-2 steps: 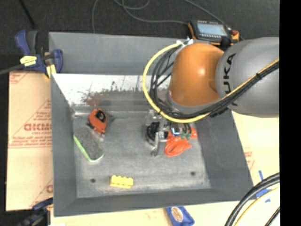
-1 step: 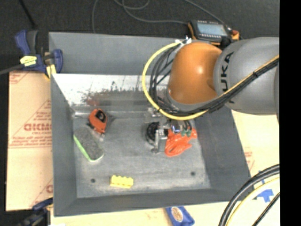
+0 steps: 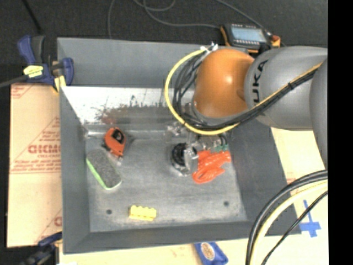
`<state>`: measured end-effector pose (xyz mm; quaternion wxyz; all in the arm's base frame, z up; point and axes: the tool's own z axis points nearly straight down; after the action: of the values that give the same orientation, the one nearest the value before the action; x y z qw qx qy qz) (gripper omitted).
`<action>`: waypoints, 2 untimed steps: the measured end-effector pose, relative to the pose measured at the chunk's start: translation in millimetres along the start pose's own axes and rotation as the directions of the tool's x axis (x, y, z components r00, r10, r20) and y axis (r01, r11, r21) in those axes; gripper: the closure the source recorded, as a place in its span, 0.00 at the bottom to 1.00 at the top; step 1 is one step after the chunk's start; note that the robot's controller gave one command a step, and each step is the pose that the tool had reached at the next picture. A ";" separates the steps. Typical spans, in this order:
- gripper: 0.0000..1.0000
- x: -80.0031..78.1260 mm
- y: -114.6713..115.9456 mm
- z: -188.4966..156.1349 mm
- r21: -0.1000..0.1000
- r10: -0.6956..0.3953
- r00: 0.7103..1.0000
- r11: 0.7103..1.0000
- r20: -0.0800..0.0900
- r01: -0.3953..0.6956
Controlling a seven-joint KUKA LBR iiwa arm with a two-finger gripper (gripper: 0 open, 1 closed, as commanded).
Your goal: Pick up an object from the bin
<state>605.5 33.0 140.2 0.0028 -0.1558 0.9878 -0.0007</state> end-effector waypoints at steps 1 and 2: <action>0.00 -27.5 -11.9 9.6 -0.002 -0.022 1.000 1.000 -0.002 0.022; 0.00 8.8 -35.4 23.6 -0.001 -0.049 0.999 0.999 0.004 0.049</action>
Offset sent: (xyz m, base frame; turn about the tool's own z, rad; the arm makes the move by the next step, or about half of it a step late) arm -0.0375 -0.0714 -0.0381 -0.0870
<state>608.2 -3.5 116.6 0.0047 -0.1799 0.9837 -0.0001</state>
